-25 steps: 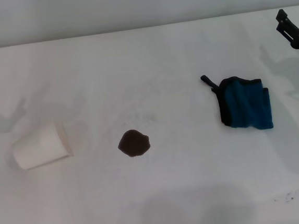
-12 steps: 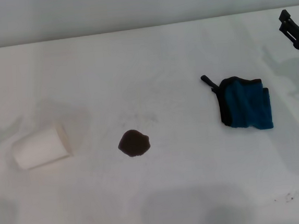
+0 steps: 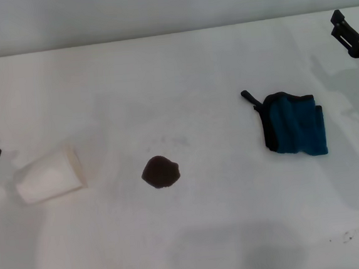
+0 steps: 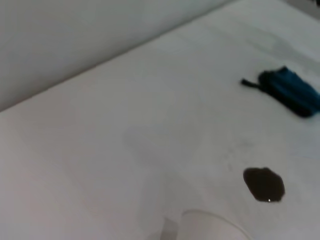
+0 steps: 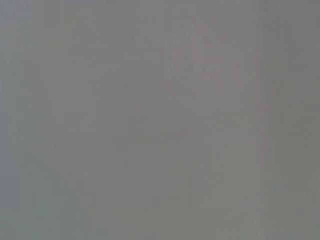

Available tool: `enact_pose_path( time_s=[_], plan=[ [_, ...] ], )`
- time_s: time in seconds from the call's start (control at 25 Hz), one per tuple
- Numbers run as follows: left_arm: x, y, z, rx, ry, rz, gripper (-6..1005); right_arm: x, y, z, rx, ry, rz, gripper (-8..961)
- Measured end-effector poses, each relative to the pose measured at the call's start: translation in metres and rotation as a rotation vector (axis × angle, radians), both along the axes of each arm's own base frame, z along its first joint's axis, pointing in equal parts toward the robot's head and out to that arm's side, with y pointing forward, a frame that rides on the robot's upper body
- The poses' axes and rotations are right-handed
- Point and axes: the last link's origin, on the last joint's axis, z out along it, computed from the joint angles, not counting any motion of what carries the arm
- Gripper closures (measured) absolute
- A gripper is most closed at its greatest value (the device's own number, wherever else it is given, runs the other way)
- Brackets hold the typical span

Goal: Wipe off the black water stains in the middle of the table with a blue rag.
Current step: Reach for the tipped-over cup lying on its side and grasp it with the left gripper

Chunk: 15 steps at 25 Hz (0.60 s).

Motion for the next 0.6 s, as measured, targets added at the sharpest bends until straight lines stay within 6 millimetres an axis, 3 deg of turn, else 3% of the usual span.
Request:
enact_pose_path(
  time_s=[0.32, 0.6],
  plan=[
    [0.012, 0.012, -0.005, -0.043, 0.1, -0.141, 123, -0.001, -0.009, 0.005, 0.051, 0.039, 0.024, 80],
    [0.017, 0.018, -0.021, -0.113, 0.211, -0.287, 123, -0.003, -0.013, 0.009, 0.095, 0.102, 0.034, 80]
  ],
)
